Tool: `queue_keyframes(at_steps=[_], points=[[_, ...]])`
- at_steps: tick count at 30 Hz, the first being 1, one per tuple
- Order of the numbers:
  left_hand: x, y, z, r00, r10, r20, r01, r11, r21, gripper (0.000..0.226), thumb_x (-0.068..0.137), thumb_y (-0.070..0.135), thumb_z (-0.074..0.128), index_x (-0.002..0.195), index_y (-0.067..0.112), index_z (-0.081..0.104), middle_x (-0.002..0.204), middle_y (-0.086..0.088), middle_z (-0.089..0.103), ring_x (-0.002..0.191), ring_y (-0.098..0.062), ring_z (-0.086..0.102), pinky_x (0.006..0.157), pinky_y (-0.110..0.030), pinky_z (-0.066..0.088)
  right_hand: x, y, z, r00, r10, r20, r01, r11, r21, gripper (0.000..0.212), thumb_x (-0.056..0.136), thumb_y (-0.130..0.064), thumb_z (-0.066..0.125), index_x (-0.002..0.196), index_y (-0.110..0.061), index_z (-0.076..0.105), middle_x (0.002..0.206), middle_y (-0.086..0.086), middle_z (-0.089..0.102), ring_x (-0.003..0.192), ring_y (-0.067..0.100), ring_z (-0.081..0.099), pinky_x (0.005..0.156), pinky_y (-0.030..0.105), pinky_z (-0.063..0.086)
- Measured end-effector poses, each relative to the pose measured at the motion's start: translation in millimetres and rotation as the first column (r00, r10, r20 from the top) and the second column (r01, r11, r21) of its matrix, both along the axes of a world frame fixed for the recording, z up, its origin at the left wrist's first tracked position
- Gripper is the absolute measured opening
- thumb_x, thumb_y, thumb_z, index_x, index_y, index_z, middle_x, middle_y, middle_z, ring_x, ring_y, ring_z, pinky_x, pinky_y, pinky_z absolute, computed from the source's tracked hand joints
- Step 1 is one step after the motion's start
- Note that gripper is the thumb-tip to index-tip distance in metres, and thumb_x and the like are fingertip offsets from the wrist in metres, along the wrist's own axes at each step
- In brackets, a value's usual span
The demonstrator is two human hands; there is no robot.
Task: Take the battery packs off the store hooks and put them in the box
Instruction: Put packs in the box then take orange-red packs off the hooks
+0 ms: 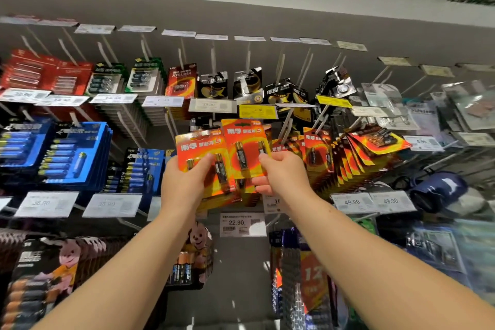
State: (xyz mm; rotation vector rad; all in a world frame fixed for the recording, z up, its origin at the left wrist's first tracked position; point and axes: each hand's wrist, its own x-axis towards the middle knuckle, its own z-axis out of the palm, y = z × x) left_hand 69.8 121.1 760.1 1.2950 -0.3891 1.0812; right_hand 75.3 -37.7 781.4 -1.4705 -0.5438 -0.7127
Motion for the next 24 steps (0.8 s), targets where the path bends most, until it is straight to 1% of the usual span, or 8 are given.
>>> queue_keyframes(at_steps=[2, 5, 10, 12, 14, 18, 22, 24], points=[[0.3, 2.2, 3.3, 1.0, -0.009, 0.004, 0.009, 1.0, -0.013, 0.041, 0.088, 0.041, 0.069, 0.12, 0.02, 0.057, 0.11, -0.003, 0.067, 0.096, -0.024, 0.068, 0.085, -0.052, 0.057, 2.3, -8.2, -0.6, 0.999, 0.004, -0.045, -0.002, 0.999, 0.046, 0.049, 0.098, -0.022, 0.056, 0.142, -0.006, 0.04, 0.101, 0.019, 0.067, 0.057, 0.013, 0.064, 0.041, 0.016, 0.046], [2.3, 1.3, 7.5, 1.0, -0.022, 0.012, 0.022, 1.0, -0.007, 0.037, 0.09, 0.035, 0.069, 0.12, 0.018, 0.056, 0.107, -0.002, 0.067, 0.091, -0.02, 0.069, 0.078, -0.045, 0.059, 10.2, -17.7, 3.1, 0.997, -0.006, -0.075, 0.014, 0.994, 0.113, 0.048, 0.097, -0.019, 0.057, 0.14, -0.005, 0.042, 0.107, 0.023, 0.065, 0.058, 0.016, 0.063, 0.04, 0.016, 0.045], [5.1, 4.9, 11.5, 0.999, -0.026, 0.033, 0.025, 0.999, 0.039, 0.02, 0.091, 0.026, 0.067, 0.109, 0.022, 0.059, 0.098, 0.002, 0.066, 0.084, -0.013, 0.067, 0.063, -0.032, 0.054, 19.0, -14.7, 23.8, 0.996, -0.018, -0.089, 0.029, 0.992, 0.126, 0.049, 0.097, -0.016, 0.057, 0.141, -0.005, 0.04, 0.099, 0.017, 0.061, 0.071, 0.023, 0.067, 0.04, 0.022, 0.052], [6.1, 8.2, 12.2, 0.999, -0.015, 0.039, 0.012, 0.998, 0.062, 0.009, 0.093, 0.024, 0.063, 0.099, 0.027, 0.056, 0.095, 0.004, 0.065, 0.083, -0.011, 0.065, 0.06, -0.028, 0.05, 21.5, -11.6, 32.0, 0.996, -0.024, -0.09, 0.036, 0.991, 0.131, 0.048, 0.097, -0.015, 0.058, 0.141, -0.004, 0.041, 0.087, 0.012, 0.059, 0.068, 0.022, 0.066, 0.046, 0.024, 0.056], [6.6, 13.2, 13.3, 0.999, -0.007, 0.042, 0.004, 0.997, 0.075, 0.009, 0.094, 0.024, 0.061, 0.1, 0.025, 0.055, 0.096, 0.004, 0.064, 0.081, -0.009, 0.063, 0.058, -0.026, 0.047, 23.6, -6.8, 38.7, 0.996, -0.032, -0.08, 0.042, 0.99, 0.134, 0.048, 0.096, -0.015, 0.058, 0.14, -0.005, 0.041, 0.079, 0.007, 0.053, 0.066, 0.021, 0.066, 0.051, 0.025, 0.058], [9.8, 21.4, 14.6, 1.0, 0.012, 0.006, -0.013, 0.996, 0.086, 0.031, 0.093, 0.029, 0.063, 0.121, 0.019, 0.056, 0.107, -0.001, 0.066, 0.092, -0.017, 0.067, 0.068, -0.037, 0.056, 34.1, 2.1, 47.5, 0.995, -0.061, -0.075, 0.073, 0.985, 0.157, 0.045, 0.096, -0.015, 0.059, 0.137, -0.004, 0.044, 0.092, 0.009, 0.055, 0.076, 0.026, 0.069, 0.057, 0.029, 0.059], [16.7, 29.3, 15.1, 1.0, 0.02, 0.01, -0.021, 0.994, 0.103, 0.032, 0.092, 0.029, 0.063, 0.122, 0.019, 0.057, 0.108, -0.001, 0.068, 0.092, -0.018, 0.068, 0.068, -0.037, 0.056, 43.1, 4.3, 47.6, 0.984, -0.05, -0.17, 0.084, 0.977, 0.198, 0.035, 0.095, -0.014, 0.06, 0.126, 0.001, 0.052, 0.088, 0.014, 0.061, 0.074, 0.025, 0.069, 0.05, 0.028, 0.058], [19.0, 31.6, 15.5, 1.0, 0.015, 0.016, -0.016, 0.994, 0.107, 0.033, 0.092, 0.03, 0.064, 0.123, 0.019, 0.057, 0.109, -0.002, 0.068, 0.093, -0.019, 0.068, 0.073, -0.041, 0.058, 45.0, 4.9, 45.7, 0.98, -0.054, -0.189, 0.091, 0.977, 0.192, 0.035, 0.095, -0.013, 0.06, 0.126, 0.002, 0.053, 0.101, 0.02, 0.064, 0.077, 0.027, 0.069, 0.045, 0.027, 0.056]])
